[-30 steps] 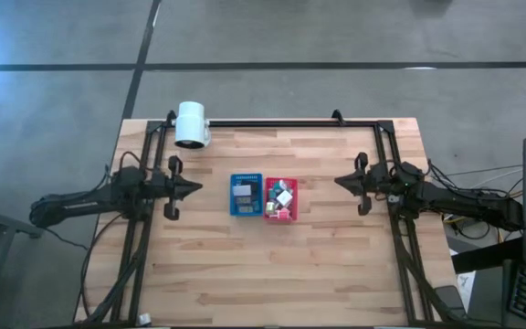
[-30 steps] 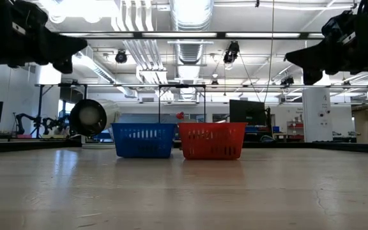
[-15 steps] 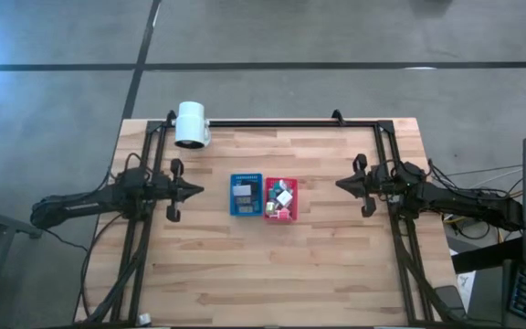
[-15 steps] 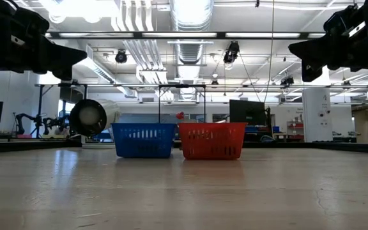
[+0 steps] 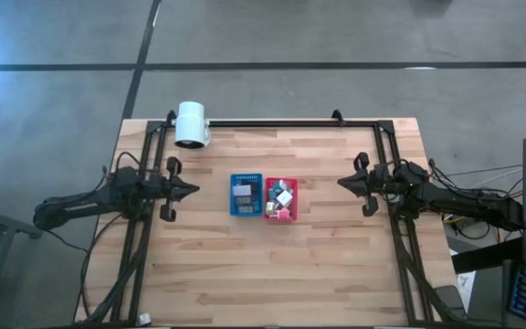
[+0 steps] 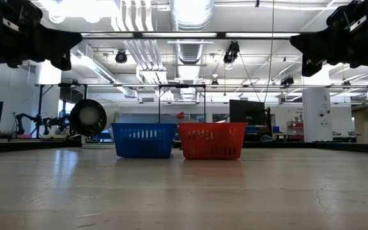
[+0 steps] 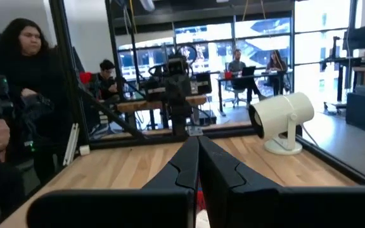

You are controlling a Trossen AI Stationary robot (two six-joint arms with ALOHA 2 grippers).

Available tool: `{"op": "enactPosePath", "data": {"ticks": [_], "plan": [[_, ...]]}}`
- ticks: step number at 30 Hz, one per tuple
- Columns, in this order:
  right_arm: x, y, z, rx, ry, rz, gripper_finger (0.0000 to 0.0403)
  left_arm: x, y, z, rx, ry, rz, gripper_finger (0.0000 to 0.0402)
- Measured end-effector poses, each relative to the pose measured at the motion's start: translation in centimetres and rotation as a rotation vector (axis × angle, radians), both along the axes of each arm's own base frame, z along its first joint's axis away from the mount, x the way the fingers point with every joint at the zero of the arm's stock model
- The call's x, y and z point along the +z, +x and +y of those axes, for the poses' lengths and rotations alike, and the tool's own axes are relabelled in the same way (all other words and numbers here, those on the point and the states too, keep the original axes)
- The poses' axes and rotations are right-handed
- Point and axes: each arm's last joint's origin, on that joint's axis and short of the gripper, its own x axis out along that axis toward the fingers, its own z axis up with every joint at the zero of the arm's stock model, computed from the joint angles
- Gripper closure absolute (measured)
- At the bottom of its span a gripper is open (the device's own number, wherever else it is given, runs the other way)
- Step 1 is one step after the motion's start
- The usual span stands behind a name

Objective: Pick & Place Office items
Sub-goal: Put the white charger adapter into the red bin

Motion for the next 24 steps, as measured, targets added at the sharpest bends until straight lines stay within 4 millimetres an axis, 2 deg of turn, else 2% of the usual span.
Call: {"op": "enactPosePath", "data": {"ticks": [10, 17, 24], "plan": [[0.0, 0.0, 0.0, 0.0, 0.002, 0.0, 0.0394, 2.2, -0.7, -0.2, -0.022, -0.098, -0.061, 0.0391], [0.0, 0.0, 0.0, -0.002, -0.006, 0.003, 0.0394, 2.4, -0.8, 0.0, 0.038, -0.232, 0.157, 0.0396], [0.0, 0.0, 0.0, -0.004, -0.007, 0.003, 0.0394, 4.2, -0.9, 0.2, 0.116, -0.209, 0.143, 0.0399]]}}
